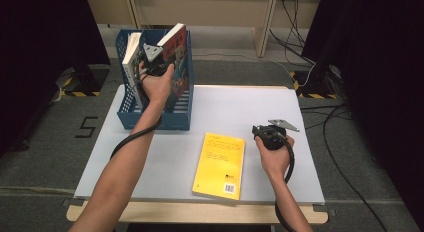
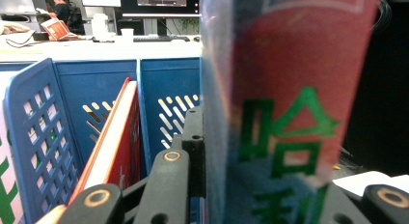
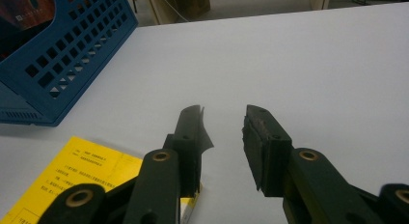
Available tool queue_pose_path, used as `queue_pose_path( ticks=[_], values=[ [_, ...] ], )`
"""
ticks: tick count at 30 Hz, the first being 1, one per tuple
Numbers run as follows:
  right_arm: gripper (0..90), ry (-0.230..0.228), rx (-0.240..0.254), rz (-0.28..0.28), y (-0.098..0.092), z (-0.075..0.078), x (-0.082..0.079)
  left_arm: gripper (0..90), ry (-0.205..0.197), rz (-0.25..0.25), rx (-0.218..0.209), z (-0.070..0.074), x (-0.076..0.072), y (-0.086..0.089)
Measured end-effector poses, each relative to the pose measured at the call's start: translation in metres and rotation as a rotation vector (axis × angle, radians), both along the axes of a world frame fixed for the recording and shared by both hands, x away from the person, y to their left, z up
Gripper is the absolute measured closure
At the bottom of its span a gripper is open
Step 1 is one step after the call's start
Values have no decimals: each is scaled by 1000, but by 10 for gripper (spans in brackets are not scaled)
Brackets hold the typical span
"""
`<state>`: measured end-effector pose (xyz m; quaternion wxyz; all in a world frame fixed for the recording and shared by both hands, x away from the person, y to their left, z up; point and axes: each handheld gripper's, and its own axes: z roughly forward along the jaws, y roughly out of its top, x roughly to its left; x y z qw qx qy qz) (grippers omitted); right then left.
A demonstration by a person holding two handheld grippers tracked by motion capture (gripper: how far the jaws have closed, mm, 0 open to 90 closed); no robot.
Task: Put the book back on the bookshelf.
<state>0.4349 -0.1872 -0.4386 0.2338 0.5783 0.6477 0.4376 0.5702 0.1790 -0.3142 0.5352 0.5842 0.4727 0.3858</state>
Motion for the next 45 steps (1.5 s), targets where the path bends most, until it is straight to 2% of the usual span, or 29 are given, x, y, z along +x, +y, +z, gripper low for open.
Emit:
queue_pose_path(
  ticks=[12, 17, 25, 45],
  values=[
    [679, -1, -1, 0, -2, -1, 0, 739, 18, 3, 9, -9, 7, -3],
    [679, 4, 18, -13, -3, -1, -1, 739, 21, 5, 14, -13, 10, -4],
    [678, -3, 8, -9, -8, -1, -1, 739, 37, 15, 26, -21, 15, -8],
    [676, 19, 16, -17, -9, -6, -1, 738, 72, 17, 39, -43, 25, -13]
  ],
)
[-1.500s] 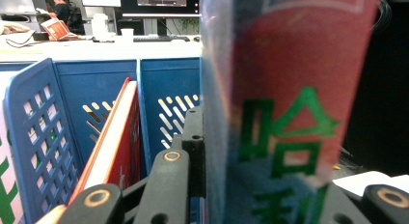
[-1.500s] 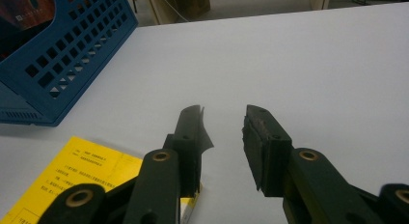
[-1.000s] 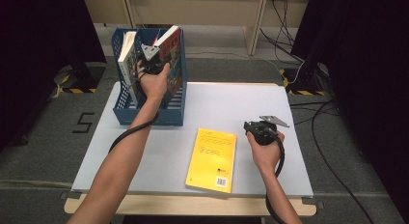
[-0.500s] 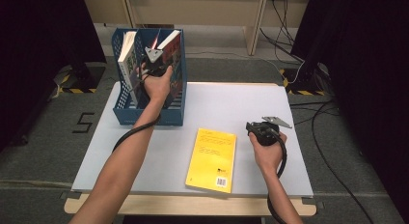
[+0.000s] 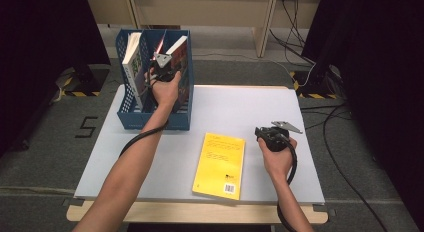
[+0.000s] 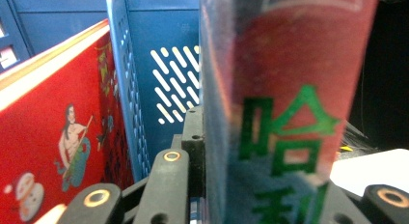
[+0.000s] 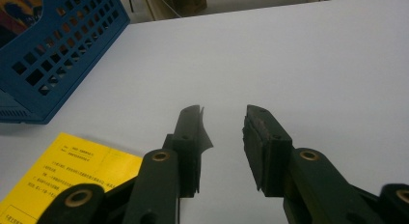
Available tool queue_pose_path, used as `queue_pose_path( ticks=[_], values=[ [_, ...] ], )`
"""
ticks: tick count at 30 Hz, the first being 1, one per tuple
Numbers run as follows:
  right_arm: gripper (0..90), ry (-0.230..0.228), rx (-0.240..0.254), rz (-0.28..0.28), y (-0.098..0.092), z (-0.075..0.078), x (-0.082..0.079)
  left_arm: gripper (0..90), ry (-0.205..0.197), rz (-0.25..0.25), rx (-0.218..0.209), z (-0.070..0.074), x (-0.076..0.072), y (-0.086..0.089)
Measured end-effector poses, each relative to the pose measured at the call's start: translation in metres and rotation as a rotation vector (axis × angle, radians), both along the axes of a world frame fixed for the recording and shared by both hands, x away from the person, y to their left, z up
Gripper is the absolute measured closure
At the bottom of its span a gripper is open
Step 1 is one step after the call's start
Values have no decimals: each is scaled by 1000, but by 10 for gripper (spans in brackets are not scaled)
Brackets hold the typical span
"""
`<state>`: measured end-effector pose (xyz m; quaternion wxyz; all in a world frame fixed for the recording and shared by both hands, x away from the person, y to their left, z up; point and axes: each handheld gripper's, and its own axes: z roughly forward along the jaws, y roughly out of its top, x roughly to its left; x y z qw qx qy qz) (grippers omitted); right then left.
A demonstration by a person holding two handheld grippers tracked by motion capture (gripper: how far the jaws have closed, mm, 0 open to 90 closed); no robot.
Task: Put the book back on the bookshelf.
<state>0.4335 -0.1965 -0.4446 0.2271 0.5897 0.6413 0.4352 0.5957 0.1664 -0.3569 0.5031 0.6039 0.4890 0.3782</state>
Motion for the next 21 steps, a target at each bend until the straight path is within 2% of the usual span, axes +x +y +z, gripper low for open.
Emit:
queue_pose_path(
  ticks=[12, 17, 21],
  values=[
    [675, -5, -10, 4, -3, -4, -1, 737, -10, 5, 8, -12, 4, -3],
    [674, -3, -9, 5, -3, -4, -1, 734, -16, 3, 24, -14, 2, -4],
    [672, 0, -8, 11, 0, -5, -1, 730, -4, -4, 55, -15, -2, -3]
  ],
)
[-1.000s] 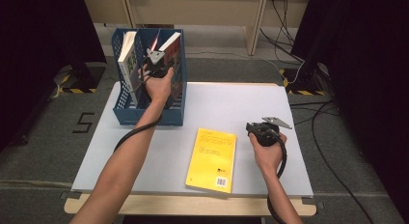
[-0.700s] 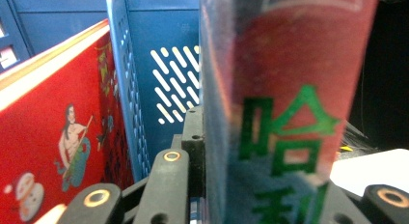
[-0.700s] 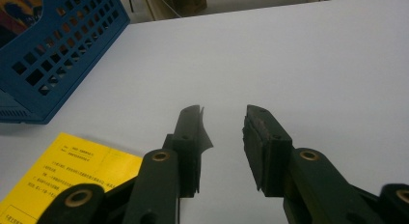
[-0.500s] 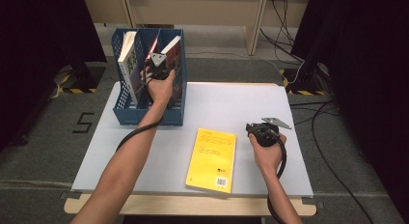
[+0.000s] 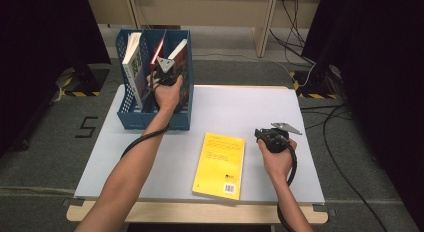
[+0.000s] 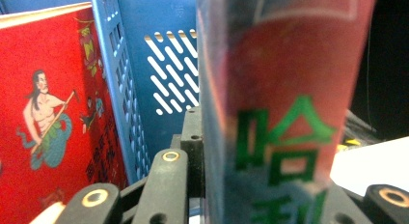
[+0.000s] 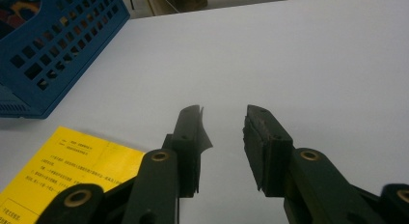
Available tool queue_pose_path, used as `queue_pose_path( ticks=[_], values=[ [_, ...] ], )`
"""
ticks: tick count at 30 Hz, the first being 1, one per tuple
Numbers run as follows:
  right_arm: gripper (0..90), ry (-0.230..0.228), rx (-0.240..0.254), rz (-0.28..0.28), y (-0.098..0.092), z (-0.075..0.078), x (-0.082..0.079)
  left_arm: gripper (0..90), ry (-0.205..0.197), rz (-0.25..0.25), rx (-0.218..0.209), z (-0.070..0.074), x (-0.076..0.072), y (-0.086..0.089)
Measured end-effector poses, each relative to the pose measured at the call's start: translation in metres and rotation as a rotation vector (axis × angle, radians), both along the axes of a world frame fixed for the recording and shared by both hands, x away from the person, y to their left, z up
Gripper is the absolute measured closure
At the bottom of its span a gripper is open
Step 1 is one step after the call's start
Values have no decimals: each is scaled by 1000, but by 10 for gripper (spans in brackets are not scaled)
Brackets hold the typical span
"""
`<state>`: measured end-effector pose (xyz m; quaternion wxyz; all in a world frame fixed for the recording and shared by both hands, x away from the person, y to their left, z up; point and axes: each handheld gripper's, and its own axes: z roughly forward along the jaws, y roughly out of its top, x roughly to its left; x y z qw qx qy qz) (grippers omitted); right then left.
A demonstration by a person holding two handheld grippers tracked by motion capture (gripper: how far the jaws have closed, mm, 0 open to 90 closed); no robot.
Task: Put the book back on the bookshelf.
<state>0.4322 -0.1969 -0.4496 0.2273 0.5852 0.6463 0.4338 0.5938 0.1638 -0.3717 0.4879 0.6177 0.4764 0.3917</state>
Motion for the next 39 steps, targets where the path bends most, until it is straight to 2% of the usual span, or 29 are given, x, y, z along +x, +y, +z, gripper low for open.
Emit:
queue_pose_path(
  ticks=[8, 17, 24, 29, 35, 39],
  values=[
    [670, 1, -5, 6, 4, 1, -1, 728, 42, 7, 67, -4, -12, 7],
    [668, 1, -10, 22, 11, 2, 1, 723, 64, 22, 61, -5, -17, 15],
    [666, 9, -8, 25, 14, 0, 0, 713, 63, 13, 53, -4, -22, 20],
    [664, 2, -13, 28, 13, 1, 0, 700, 49, -1, 42, 0, -28, 22],
    [662, 4, -4, 23, 14, 2, -1, 628, 30, -27, -10, 5, -40, 26],
    [661, -2, -2, 23, 15, 3, -2, 603, 19, -34, -12, 7, -46, 27]
  ],
)
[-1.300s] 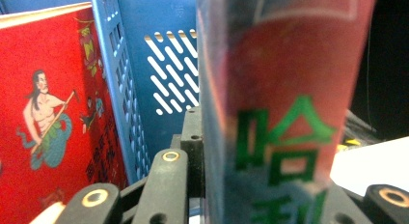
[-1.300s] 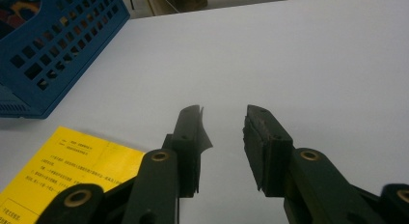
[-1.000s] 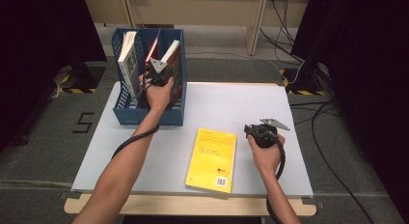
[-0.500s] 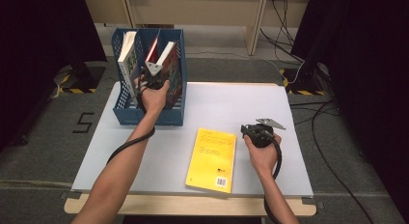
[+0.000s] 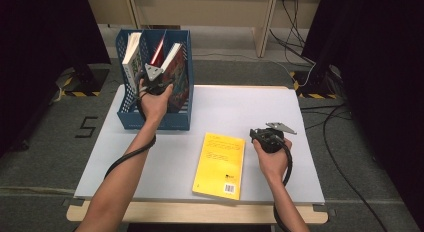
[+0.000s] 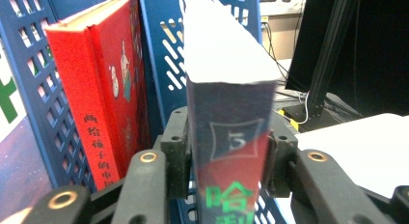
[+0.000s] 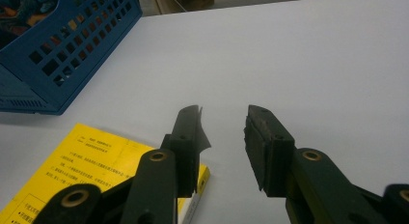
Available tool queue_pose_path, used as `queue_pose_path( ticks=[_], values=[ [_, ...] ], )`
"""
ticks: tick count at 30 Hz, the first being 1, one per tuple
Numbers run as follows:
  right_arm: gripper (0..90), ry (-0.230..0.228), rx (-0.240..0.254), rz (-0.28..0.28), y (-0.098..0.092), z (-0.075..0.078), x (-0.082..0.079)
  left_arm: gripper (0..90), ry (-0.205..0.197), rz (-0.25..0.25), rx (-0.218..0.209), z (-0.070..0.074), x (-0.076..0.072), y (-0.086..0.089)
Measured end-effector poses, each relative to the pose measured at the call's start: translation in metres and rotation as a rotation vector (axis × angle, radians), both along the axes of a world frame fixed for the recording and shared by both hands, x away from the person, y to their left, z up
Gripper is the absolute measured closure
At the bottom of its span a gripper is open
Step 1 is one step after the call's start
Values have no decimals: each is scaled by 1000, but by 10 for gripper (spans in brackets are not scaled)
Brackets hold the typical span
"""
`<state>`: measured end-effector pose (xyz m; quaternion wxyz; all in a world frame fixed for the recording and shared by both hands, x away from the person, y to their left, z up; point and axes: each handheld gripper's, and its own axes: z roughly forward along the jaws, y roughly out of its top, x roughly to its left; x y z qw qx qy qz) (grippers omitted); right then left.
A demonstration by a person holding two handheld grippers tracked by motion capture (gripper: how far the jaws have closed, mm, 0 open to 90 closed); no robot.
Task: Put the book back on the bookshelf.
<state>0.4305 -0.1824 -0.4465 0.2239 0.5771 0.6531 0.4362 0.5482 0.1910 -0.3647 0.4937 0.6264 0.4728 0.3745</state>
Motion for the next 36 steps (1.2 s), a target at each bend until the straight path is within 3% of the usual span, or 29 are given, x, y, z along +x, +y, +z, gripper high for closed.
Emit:
queue_pose_path(
  ticks=[9, 15, 22, 36],
  values=[
    [657, -12, 12, -20, -5, -2, -6, 633, -4, -4, 2, 2, 5, 1],
    [651, -19, -8, -24, -8, -4, -10, 661, 6, 6, -9, 4, 8, 0],
    [619, -39, -38, -26, -8, -10, -16, 695, 35, 14, -8, 7, 12, 1],
    [596, -65, -37, -22, -7, -13, -22, 736, 85, 35, -16, 11, 13, -1]
  ],
)
